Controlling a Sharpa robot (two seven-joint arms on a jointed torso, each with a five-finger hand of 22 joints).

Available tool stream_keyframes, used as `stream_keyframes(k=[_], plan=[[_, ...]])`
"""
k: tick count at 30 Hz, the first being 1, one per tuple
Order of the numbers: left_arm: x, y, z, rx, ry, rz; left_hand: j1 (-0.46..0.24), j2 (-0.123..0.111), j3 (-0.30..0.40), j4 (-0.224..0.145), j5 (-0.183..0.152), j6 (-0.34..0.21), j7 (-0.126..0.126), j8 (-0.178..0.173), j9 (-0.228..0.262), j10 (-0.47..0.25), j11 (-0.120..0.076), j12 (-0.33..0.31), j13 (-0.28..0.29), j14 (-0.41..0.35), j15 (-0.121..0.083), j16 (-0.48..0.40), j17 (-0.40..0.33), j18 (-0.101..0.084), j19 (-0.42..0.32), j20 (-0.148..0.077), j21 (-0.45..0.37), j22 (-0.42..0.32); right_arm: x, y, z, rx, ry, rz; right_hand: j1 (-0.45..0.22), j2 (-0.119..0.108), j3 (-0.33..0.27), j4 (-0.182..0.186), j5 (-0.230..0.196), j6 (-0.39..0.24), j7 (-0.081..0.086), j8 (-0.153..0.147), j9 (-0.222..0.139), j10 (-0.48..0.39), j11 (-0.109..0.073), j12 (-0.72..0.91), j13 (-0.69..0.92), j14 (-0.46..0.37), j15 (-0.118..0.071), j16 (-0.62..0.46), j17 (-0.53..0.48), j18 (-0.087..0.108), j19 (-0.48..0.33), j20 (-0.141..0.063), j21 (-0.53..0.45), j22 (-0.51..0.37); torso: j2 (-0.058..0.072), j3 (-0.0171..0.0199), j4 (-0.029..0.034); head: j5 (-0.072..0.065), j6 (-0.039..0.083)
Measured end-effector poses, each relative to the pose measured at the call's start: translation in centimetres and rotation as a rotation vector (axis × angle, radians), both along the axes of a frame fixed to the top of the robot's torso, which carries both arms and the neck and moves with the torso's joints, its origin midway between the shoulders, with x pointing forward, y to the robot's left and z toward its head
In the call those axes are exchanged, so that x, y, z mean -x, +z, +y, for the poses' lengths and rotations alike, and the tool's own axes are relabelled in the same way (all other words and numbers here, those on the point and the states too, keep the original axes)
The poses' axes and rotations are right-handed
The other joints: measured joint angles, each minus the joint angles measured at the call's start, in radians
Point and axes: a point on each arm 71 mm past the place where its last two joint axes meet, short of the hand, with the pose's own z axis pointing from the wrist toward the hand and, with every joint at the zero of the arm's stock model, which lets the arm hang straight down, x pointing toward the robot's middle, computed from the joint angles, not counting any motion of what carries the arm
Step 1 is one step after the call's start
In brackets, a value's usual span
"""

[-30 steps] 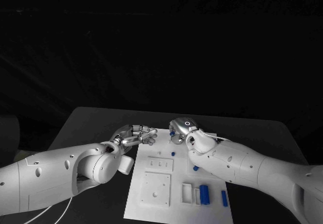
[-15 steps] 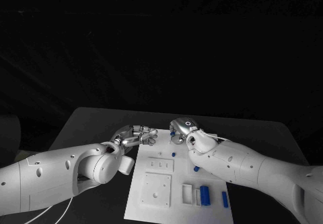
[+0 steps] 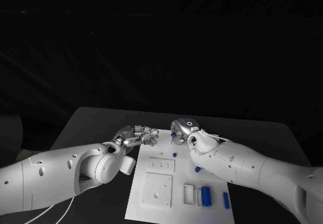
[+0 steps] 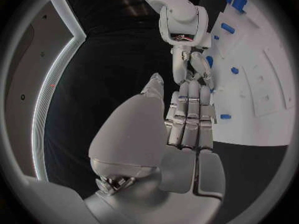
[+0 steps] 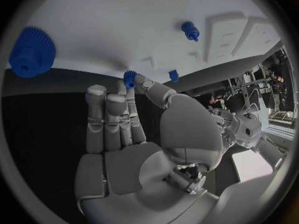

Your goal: Assemble the parts on the task board

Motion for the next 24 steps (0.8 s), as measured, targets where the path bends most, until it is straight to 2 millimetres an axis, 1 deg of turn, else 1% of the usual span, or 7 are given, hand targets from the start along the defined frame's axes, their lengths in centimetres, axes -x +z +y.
stream_keyframes(k=[11, 12, 16, 17, 19, 23, 24], plan=[[-0.1, -0.02, 0.06, -0.002, 0.003, 0.0, 0.0, 0.0, 0.0, 0.0, 0.0, 0.0, 0.0, 0.0, 0.0, 0.0, 0.0, 0.0, 0.0, 0.0, 0.0, 0.0, 0.001, -0.001, 0.0, 0.0, 0.0, 0.0, -0.03, -0.02, -0.02, -0.008, -0.003, 0.006, 0.008, -0.008, 0.0, 0.005, 0.0, -0.012, 0.002, -0.011, -0.001, -0.013, 0.005, -0.011, 0.0, -0.004, 0.004, 0.0, -0.004, -0.001, -0.006, -0.002, 0.0, 0.0, 0.001, 0.0003, -0.0006, 0.001, 0.001], [-0.11, -0.03, 0.08, -0.002, 0.003, 0.0, 0.0, 0.0, 0.0, 0.0, 0.0, 0.0, 0.0, -0.004, 0.0, 0.0, 0.0, 0.0, 0.0, 0.0, 0.0, 0.0, 0.001, -0.004, 0.0, 0.0, 0.0, 0.0, -0.03, -0.02, -0.01, -0.009, -0.003, 0.007, 0.009, -0.009, 0.0, 0.005, 0.0, -0.014, 0.004, -0.011, -0.002, -0.015, 0.006, -0.015, 0.0, -0.005, 0.005, 0.0, -0.005, -0.001, -0.006, -0.002, 0.0, 0.0, 0.001, 0.0005, -0.0007, 0.001, 0.002], [-0.14, -0.04, 0.13, -0.002, 0.004, 0.0, 0.0, 0.0, 0.0, 0.0, 0.0, 0.0, 0.0, -0.004, 0.001, 0.0, 0.0, 0.0, 0.0, 0.0, 0.0, 0.0, 0.001, -0.004, 0.0, 0.0, 0.0, 0.0, -0.03, -0.03, -0.02, -0.013, -0.002, 0.009, 0.012, -0.012, 0.0, 0.008, 0.0, -0.029, 0.011, -0.021, -0.005, -0.031, 0.012, -0.023, 0.0, -0.009, 0.009, 0.0, -0.008, -0.001, -0.01, -0.001, 0.0, 0.0, 0.001, 0.0009, -0.0012, 0.002, 0.002], [-0.15, -0.04, 0.13, -0.003, 0.004, 0.0, 0.0, 0.0, 0.0, 0.0, 0.0, 0.0, 0.0, -0.004, 0.001, 0.0, 0.0, 0.0, 0.0, 0.0, 0.0, 0.0, 0.001, -0.004, 0.0, 0.0, 0.0, 0.0, -0.03, -0.03, -0.02, -0.014, -0.002, 0.01, 0.014, -0.014, 0.0, 0.011, 0.0, -0.032, 0.014, -0.026, -0.006, -0.033, 0.015, -0.023, 0.0, -0.01, 0.009, 0.0, -0.009, -0.009, -0.011, 0.0, 0.0, 0.0, 0.001, 0.0009, -0.0011, 0.002, 0.002], [-0.15, -0.04, 0.13, -0.003, 0.004, 0.0, 0.0, 0.0, 0.0, 0.0, 0.0, 0.0, 0.0, -0.004, 0.001, 0.0, 0.0, 0.0, 0.0, 0.0, 0.0, 0.0, 0.001, -0.004, 0.0, 0.0, 0.0, 0.0, -0.03, -0.03, -0.01, -0.016, -0.002, 0.012, 0.014, -0.014, 0.0, 0.011, 0.0, -0.034, 0.015, -0.026, -0.007, -0.04, 0.018, -0.027, 0.0, -0.01, 0.01, 0.0, -0.01, -0.01, -0.011, 0.0, 0.0, 0.0, 0.001, 0.0009, -0.0011, 0.003, 0.002], [-0.15, -0.04, 0.09, -0.002, 0.004, 0.0, 0.0, 0.0, 0.0, 0.0, 0.0, 0.0, 0.0, -0.004, 0.001, 0.0, 0.0, 0.0, 0.0, 0.0, 0.0, 0.0, 0.001, -0.004, 0.0, 0.0, 0.0, 0.0, -0.04, 0.0, 0.01, -0.022, -0.001, 0.014, 0.019, -0.019, 0.003, 0.014, 0.0, -0.043, 0.022, -0.035, -0.01, -0.056, 0.023, -0.027, -0.002, -0.011, 0.018, 0.0, -0.015, -0.011, -0.016, 0.004, 0.0, 0.0, 0.001, 0.001, -0.001, 0.004, 0.003], [-0.15, -0.04, 0.09, -0.002, 0.004, 0.0, 0.0, 0.0, 0.0, 0.0, 0.0, 0.0, 0.0, -0.004, 0.001, 0.0, 0.0, 0.0, 0.0, 0.0, 0.0, 0.0, 0.001, -0.004, 0.0, 0.0, 0.0, 0.0, -0.04, 0.01, 0.03, -0.023, -0.001, 0.015, 0.021, -0.021, 0.003, 0.014, 0.0, -0.048, 0.02, -0.037, -0.011, -0.061, 0.025, -0.027, -0.004, -0.014, 0.021, 0.0, -0.016, -0.011, -0.02, 0.006, -0.001, 0.0, 0.001, 0.0011, -0.001, 0.004, 0.003]])
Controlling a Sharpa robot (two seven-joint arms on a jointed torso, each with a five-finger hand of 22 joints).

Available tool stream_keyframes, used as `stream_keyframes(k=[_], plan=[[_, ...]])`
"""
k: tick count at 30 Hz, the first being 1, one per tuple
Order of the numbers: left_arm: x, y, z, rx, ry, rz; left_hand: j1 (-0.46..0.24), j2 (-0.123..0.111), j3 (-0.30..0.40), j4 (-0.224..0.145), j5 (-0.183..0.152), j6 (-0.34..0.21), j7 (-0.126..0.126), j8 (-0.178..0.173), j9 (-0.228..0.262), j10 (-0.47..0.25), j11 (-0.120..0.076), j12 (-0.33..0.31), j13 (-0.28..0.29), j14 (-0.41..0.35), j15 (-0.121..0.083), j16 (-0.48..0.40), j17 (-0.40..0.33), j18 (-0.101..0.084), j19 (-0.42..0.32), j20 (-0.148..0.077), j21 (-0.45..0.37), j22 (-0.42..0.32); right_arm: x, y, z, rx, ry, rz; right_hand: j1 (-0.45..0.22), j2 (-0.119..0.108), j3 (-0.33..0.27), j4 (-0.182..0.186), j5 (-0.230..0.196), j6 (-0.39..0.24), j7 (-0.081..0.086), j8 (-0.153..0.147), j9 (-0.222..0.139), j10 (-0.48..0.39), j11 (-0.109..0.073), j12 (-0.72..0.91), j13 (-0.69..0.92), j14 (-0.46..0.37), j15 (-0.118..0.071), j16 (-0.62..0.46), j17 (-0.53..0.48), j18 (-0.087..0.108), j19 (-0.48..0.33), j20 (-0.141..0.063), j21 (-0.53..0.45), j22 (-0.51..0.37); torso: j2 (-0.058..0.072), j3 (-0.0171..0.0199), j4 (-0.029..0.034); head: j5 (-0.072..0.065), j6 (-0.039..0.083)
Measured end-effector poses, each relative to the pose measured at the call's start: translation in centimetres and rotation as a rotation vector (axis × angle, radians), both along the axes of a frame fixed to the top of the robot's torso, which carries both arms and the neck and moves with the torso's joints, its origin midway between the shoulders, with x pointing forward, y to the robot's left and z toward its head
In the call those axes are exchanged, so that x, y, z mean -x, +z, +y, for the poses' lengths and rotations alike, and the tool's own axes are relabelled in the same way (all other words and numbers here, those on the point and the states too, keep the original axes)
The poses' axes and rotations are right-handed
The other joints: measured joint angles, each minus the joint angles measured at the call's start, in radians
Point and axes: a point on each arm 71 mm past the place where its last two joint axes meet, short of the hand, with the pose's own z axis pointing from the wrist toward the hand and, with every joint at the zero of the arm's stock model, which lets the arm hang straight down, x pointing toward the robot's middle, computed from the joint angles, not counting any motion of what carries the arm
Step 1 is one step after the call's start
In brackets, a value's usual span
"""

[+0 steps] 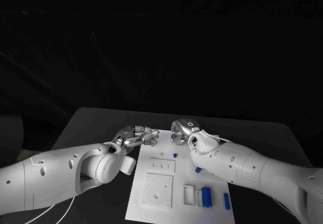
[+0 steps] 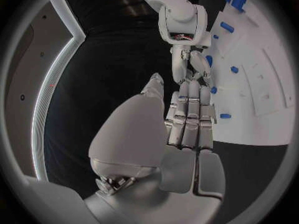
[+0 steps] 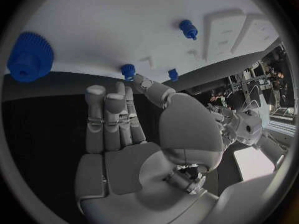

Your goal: Assemble the parts on the task board

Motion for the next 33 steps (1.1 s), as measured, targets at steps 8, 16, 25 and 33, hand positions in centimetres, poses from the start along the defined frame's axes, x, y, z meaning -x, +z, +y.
stream_keyframes(k=[8, 16, 25, 33], plan=[[0.0, 0.0, 0.1, 0.0, 0.002, 0.0, 0.0, 0.0, 0.0, 0.0, 0.0, 0.0, 0.0, 0.0, 0.0, 0.0, 0.0, -0.004, 0.0, 0.0, 0.0, 0.0, 0.0, 0.0, 0.0, 0.0, 0.0, 0.0, 0.1, 0.4, -0.3, -0.013, 0.007, 0.0, 0.0, 0.0, 0.003, 0.003, 0.003, -0.005, 0.005, -0.005, -0.002, -0.011, 0.003, 0.0, -0.003, 0.0, 0.0, 0.0, -0.004, -0.004, -0.002, 0.002, -0.003, 0.0, 0.0, 0.0, -0.0003, 0.001, 0.003], [0.2, 0.1, 0.7, -0.001, 0.01, 0.001, 0.0, 0.0, 0.0, 0.0, 0.0, 0.006, 0.006, 0.0, 0.004, 0.011, 0.003, -0.004, 0.004, 0.0, 0.0, 0.0, 0.003, 0.0, 0.0, 0.0, 0.0, 0.0, 0.7, 3.8, -2.1, -0.075, 0.037, -0.027, 0.0, -0.011, 0.005, 0.011, 0.005, -0.006, 0.005, -0.005, -0.002, -0.011, 0.003, 0.0, -0.003, 0.0, 0.001, 0.0, -0.009, -0.004, -0.005, 0.005, -0.007, 0.0, -0.001, 0.001, -0.0044, -0.001, 0.021], [0.0, 0.0, 1.4, -0.005, 0.025, -0.003, 0.008, 0.0, 0.0, 0.0, 0.0, 0.006, 0.006, -0.004, 0.004, 0.017, 0.001, -0.004, 0.006, 0.0, 0.0, -0.004, 0.003, 0.0, 0.0, 0.0, 0.0, -0.001, 0.5, 5.0, -7.3, -0.095, -0.018, -0.031, 0.013, -0.024, 0.006, 0.016, 0.005, -0.007, 0.003, -0.009, 0.0, 0.046, -0.023, 0.034, 0.028, 0.011, -0.01, 0.008, -0.012, -0.004, 0.0, 0.011, -0.005, 0.0, -0.007, 0.0069, -0.0189, 0.001, 0.036], [-0.2, 0.0, 1.7, -0.009, 0.034, -0.005, 0.008, 0.0, -0.003, -0.003, 0.0, 0.005, 0.005, -0.004, 0.005, 0.017, 0.002, -0.004, 0.006, 0.0, 0.0, -0.004, 0.005, 0.0, 0.0, 0.0, 0.0, -0.001, 0.4, 5.4, -9.2, -0.113, -0.038, 0.002, 0.006, -0.03, -0.032, 0.024, 0.005, -0.039, -0.011, -0.021, 0.008, 0.186, -0.065, 0.187, 0.217, 0.002, -0.059, 0.02, -0.01, 0.025, 0.007, 0.004, 0.0, 0.0, -0.015, 0.0167, -0.0277, -0.014, 0.041]])
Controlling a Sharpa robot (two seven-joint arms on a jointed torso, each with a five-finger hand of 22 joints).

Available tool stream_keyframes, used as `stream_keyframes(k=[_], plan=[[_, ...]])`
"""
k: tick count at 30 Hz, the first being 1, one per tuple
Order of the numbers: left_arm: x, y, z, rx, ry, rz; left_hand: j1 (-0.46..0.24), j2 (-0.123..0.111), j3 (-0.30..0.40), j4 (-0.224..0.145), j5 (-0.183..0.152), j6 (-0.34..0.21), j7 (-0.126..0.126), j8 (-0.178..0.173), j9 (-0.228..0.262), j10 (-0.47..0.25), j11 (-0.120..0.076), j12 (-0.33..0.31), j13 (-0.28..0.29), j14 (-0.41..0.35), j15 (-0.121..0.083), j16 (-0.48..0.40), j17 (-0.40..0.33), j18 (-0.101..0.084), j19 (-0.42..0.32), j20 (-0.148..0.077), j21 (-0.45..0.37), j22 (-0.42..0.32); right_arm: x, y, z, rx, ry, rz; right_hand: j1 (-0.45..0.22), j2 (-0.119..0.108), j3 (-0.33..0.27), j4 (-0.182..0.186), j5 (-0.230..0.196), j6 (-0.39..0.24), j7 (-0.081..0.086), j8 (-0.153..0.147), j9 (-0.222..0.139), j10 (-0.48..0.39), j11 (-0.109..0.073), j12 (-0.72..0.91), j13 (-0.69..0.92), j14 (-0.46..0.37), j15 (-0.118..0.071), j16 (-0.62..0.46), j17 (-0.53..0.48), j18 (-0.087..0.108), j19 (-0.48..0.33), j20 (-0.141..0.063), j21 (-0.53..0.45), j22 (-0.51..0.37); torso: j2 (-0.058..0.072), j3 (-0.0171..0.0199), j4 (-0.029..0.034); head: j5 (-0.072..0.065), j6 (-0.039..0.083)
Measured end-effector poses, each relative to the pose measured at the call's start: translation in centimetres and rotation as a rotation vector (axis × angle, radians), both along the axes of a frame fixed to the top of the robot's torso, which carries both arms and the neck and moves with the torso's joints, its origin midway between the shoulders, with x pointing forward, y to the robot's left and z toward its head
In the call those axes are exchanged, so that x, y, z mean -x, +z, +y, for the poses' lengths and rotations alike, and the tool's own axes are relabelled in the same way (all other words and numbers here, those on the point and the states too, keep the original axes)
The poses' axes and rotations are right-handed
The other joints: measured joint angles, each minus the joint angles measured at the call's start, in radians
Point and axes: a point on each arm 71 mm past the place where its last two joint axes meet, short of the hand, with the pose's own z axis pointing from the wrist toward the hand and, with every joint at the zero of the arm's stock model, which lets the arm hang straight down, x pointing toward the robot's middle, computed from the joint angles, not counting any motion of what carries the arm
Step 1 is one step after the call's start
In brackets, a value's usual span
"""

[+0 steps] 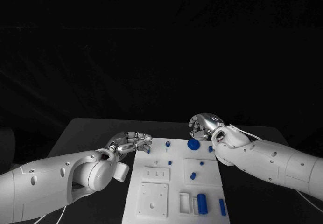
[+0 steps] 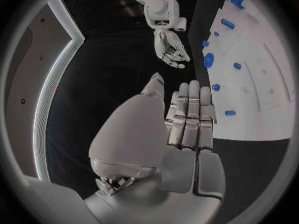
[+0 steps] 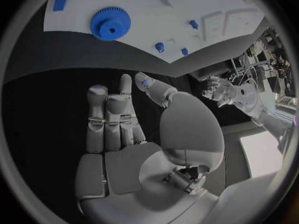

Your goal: Assemble the parts on the task board

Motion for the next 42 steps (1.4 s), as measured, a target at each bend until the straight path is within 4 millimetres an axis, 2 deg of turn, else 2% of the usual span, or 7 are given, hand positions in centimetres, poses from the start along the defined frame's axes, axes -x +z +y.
stream_keyframes(k=[2, 5, 9, 12, 16, 25, 42], plan=[[0.0, 0.0, 0.0, 0.0, -0.001, 0.0, 0.0, 0.0, 0.0, 0.0, 0.0, 0.0, 0.0, 0.0, 0.001, 0.0, 0.0, 0.0, 0.0, 0.0, 0.0, 0.0, 0.0, 0.0, 0.0, 0.0, 0.0, 0.0, -0.2, -0.2, -0.1, 0.008, -0.001, 0.014, 0.0, 0.0, -0.019, 0.002, 0.0, -0.013, -0.015, -0.006, 0.008, -0.073, -0.019, 0.161, 0.276, -0.001, -0.005, 0.008, 0.0, 0.01, 0.006, -0.006, 0.0, 0.0, -0.002, 0.0028, -0.002, -0.003, 0.001], [0.1, 0.0, 0.0, 0.001, -0.001, -0.001, 0.0, 0.0, 0.0, 0.0, 0.0, 0.0, 0.0, -0.004, 0.001, 0.0, 0.0, -0.003, 0.0, 0.0, 0.0, 0.0, 0.0, 0.0, 0.0, 0.0, 0.0, 0.0, -0.5, -0.4, -0.2, 0.023, -0.004, 0.035, -0.014, -0.014, -0.037, 0.005, 0.005, -0.017, -0.012, -0.015, 0.011, -0.134, -0.017, 0.312, 0.486, 0.004, -0.011, 0.024, 0.005, 0.01, 0.008, -0.008, 0.014, 0.0, -0.003, 0.0072, -0.0056, -0.004, 0.001], [0.1, 0.0, -0.1, 0.002, -0.003, -0.001, 0.0, 0.0, 0.0, 0.0, 0.0, 0.0, 0.0, -0.004, 0.001, 0.0, 0.0, -0.004, 0.0, 0.0, 0.0, 0.0, 0.0, 0.0, 0.0, 0.0, 0.0, 0.0, -0.7, -0.8, -0.6, 0.045, -0.013, 0.068, -0.023, -0.006, -0.045, 0.007, 0.011, -0.018, -0.013, -0.017, 0.011, -0.15, -0.013, 0.404, 0.578, 0.012, -0.008, 0.047, 0.02, 0.01, 0.014, -0.013, 0.029, 0.0, -0.004, 0.0137, -0.0106, -0.003, 0.0], [0.1, 0.0, -0.2, 0.002, -0.005, -0.002, 0.0, 0.0, 0.0, 0.0, 0.0, 0.0, 0.0, -0.004, 0.001, 0.0, 0.0, -0.004, 0.0, 0.0, 0.0, 0.0, 0.0, 0.0, 0.0, 0.0, 0.0, 0.0, -1.0, -1.2, -0.9, 0.06, -0.023, 0.092, -0.06, -0.001, -0.093, -0.004, 0.043, -0.044, 0.0, -0.042, 0.001, -0.146, -0.002, 0.588, 0.736, 0.018, 0.004, 0.119, 0.078, 0.01, 0.031, -0.017, 0.077, 0.0, -0.005, 0.0173, -0.0136, -0.004, -0.002], [0.0, 0.0, -0.3, 0.002, -0.006, -0.002, 0.004, -0.004, 0.0, 0.0, 0.0, 0.0, 0.0, -0.004, 0.001, 0.0, 0.0, -0.004, 0.0, 0.0, 0.0, 0.0, 0.001, 0.0, 0.0, 0.0, 0.0, -0.001, -1.2, -2.2, -1.2, 0.079, -0.034, 0.132, -0.077, 0.006, -0.105, -0.015, 0.062, -0.074, 0.01, -0.058, -0.011, -0.215, 0.008, 0.733, 0.866, -0.01, 0.01, 0.163, 0.136, 0.008, 0.02, -0.028, 0.127, 0.0, -0.004, 0.0194, -0.0139, -0.009, -0.006], [-0.1, 0.0, -0.4, 0.002, -0.008, -0.003, 0.004, -0.004, 0.0, 0.0, 0.0, 0.0, 0.0, -0.004, 0.002, 0.0, 0.0, -0.004, 0.0, 0.0, 0.0, 0.0, 0.001, 0.0, 0.0, 0.0, 0.0, -0.001, -1.1, -3.7, -1.9, 0.102, -0.048, 0.185, -0.082, 0.011, -0.109, -0.013, 0.065, -0.079, 0.009, -0.064, -0.013, -0.22, 0.01, 0.78, 0.894, -0.01, 0.01, 0.171, 0.162, 0.002, 0.017, -0.032, 0.153, 0.0, -0.004, 0.0174, -0.0112, -0.016, -0.019], [-0.2, -0.1, -0.6, 0.002, -0.014, -0.002, 0.004, -0.004, -0.002, 0.002, 0.0, 0.0, 0.0, -0.004, 0.002, 0.0, 0.0, -0.006, 0.0, 0.0, 0.0, 0.0, 0.002, 0.0, 0.0, 0.0, 0.0, -0.001, -1.2, -5.6, -1.6, 0.108, -0.061, 0.231, -0.086, 0.015, -0.112, -0.01, 0.065, -0.088, 0.009, -0.064, -0.014, -0.224, 0.006, 0.785, 0.895, -0.01, 0.01, 0.171, 0.172, 0.0, 0.011, -0.036, 0.164, 0.0, -0.004, 0.016, -0.0091, -0.008, -0.025]])
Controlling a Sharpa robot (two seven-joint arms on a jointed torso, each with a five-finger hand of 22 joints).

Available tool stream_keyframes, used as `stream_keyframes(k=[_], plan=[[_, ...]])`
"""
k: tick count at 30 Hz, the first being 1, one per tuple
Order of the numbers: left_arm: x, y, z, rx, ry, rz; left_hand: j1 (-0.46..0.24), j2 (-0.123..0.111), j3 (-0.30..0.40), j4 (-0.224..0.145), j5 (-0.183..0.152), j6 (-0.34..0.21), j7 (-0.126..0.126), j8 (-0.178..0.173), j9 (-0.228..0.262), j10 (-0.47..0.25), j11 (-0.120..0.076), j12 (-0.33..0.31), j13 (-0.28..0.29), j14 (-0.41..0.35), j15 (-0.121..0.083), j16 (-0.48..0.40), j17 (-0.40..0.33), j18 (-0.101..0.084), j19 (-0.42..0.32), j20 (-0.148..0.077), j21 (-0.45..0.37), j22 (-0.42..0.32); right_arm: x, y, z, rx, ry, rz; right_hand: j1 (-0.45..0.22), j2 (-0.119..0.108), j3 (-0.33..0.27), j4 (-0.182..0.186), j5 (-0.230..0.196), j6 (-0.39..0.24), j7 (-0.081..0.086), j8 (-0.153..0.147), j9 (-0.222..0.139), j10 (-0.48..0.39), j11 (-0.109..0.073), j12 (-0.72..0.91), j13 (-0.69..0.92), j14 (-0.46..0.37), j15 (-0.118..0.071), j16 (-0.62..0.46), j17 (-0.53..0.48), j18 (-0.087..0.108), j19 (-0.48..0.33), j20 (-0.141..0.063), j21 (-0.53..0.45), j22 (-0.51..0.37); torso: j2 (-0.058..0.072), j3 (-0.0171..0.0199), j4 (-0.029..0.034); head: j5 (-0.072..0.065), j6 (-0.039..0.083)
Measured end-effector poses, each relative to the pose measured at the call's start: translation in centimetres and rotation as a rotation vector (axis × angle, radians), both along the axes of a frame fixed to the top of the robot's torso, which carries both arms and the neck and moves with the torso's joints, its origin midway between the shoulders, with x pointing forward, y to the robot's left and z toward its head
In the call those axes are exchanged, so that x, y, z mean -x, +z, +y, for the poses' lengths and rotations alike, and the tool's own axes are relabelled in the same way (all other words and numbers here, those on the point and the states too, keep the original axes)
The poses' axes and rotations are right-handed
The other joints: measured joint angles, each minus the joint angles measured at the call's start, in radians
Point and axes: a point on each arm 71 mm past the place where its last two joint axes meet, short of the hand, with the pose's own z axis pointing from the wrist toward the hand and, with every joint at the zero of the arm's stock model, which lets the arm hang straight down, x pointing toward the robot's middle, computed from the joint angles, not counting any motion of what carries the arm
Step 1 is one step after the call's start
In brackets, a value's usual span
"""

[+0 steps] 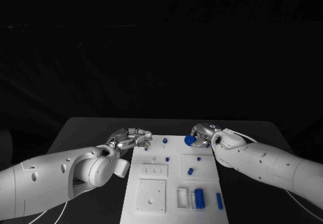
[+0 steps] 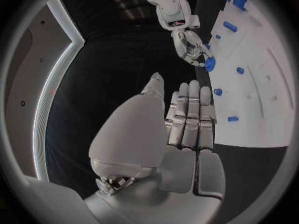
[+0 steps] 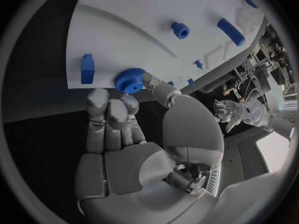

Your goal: Assemble the parts on the task board

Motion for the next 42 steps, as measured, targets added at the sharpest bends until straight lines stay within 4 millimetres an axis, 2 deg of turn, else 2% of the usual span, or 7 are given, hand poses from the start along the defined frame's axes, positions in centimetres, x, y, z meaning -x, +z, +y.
stream_keyframes(k=[2, 9, 19, 21, 29, 42], plan=[[-0.01, -0.01, -0.05, 0.0, -0.001, 0.0, 0.0, 0.0, 0.0, 0.0, 0.0, 0.0, 0.0, 0.0, 0.0, 0.0, 0.0, -0.001, 0.0, 0.0, 0.0, 0.0, 0.0, 0.0, 0.0, 0.0, 0.0, 0.0, -0.01, -0.08, 0.08, -0.002, 0.0, 0.002, 0.0, 0.0, 0.0, 0.0, -0.001, -0.002, -0.001, 0.0, 0.0, 0.0, 0.0, 0.0, 0.0, 0.0, 0.0, 0.0, 0.001, -0.007, -0.002, -0.002, 0.0, 0.0, 0.0, 0.0, 0.0, 0.001, 0.0], [0.0, -0.01, -0.17, 0.001, -0.005, 0.001, 0.0, 0.0, 0.0, 0.0, 0.0, 0.0, 0.0, -0.004, 0.0, 0.0, 0.0, -0.001, 0.0, 0.0, 0.0, 0.0, 0.0, 0.0, 0.0, 0.0, 0.0, 0.0, 0.0, -0.16, 0.31, -0.01, 0.005, 0.005, 0.0, 0.0, 0.003, 0.003, -0.015, -0.005, -0.005, 0.0, 0.0, -0.007, 0.0, 0.0, -0.004, -0.003, -0.003, 0.0, 0.005, -0.007, -0.005, -0.002, 0.004, 0.0, 0.0, 0.0001, -0.0006, 0.005, 0.0], [-0.05, -0.02, -0.14, 0.0, -0.004, 0.001, 0.0, 0.0, 0.0, 0.0, 0.0, 0.0, 0.0, -0.004, 0.001, 0.0, 0.0, -0.001, 0.0, 0.0, 0.0, -0.001, 0.0, 0.0, 0.0, 0.0, 0.0, 0.0, -0.11, -0.3, 0.27, -0.01, 0.001, 0.02, -0.016, 0.016, 0.006, 0.014, -0.019, -0.005, -0.005, 0.0, 0.002, -0.011, -0.004, 0.011, -0.004, -0.003, -0.003, 0.0, 0.012, -0.007, -0.007, 0.0, 0.012, 0.0, 0.0, 0.0, -0.0012, 0.007, -0.002], [-0.04, -0.02, -0.17, 0.001, -0.005, 0.001, 0.0, 0.0, 0.0, 0.0, 0.0, 0.0, 0.0, -0.004, 0.001, -0.002, 0.002, -0.001, 0.0, 0.0, 0.0, -0.004, 0.001, 0.0, 0.0, 0.0, 0.0, -0.001, -0.12, -0.34, 0.27, -0.01, 0.001, 0.022, -0.017, 0.018, 0.008, 0.016, -0.019, 0.0, -0.01, 0.001, 0.004, -0.011, -0.004, 0.012, -0.004, -0.003, -0.003, 0.0, 0.013, -0.007, -0.007, 0.0, 0.014, 0.0, 0.0, 0.0001, -0.0015, 0.007, -0.002], [0.03, 0.0, -0.31, 0.002, -0.01, 0.002, 0.0, 0.0, 0.0, 0.0, 0.0, 0.0, 0.0, -0.008, 0.001, -0.004, 0.004, -0.005, 0.0, 0.0, 0.0, -0.004, 0.001, 0.0, 0.0, 0.0, 0.0, -0.001, -0.18, -0.36, 0.65, -0.01, 0.005, 0.021, -0.01, 0.044, 0.012, 0.016, -0.042, 0.015, -0.011, 0.012, 0.01, -0.007, -0.008, 0.018, -0.006, -0.003, -0.003, 0.0, 0.02, -0.007, -0.008, -0.001, 0.02, 0.0, 0.001, 0.0007, -0.0015, 0.007, -0.004], [0.01, -0.01, -0.29, 0.002, -0.01, 0.003, 0.0, 0.0, 0.0, 0.0, 0.0, 0.0, 0.0, -0.008, 0.002, -0.004, 0.004, -0.005, 0.0, 0.0, 0.0, -0.004, 0.002, 0.0, 0.0, 0.0, 0.0, -0.001, -0.1, -0.51, 0.94, -0.003, 0.011, 0.007, -0.014, 0.05, 0.016, 0.012, -0.047, 0.025, -0.015, 0.017, 0.008, -0.007, -0.008, 0.022, -0.01, -0.003, -0.004, 0.0, 0.024, -0.008, -0.012, -0.002, 0.024, 0.0, 0.001, 0.0013, -0.0012, 0.012, -0.005]])
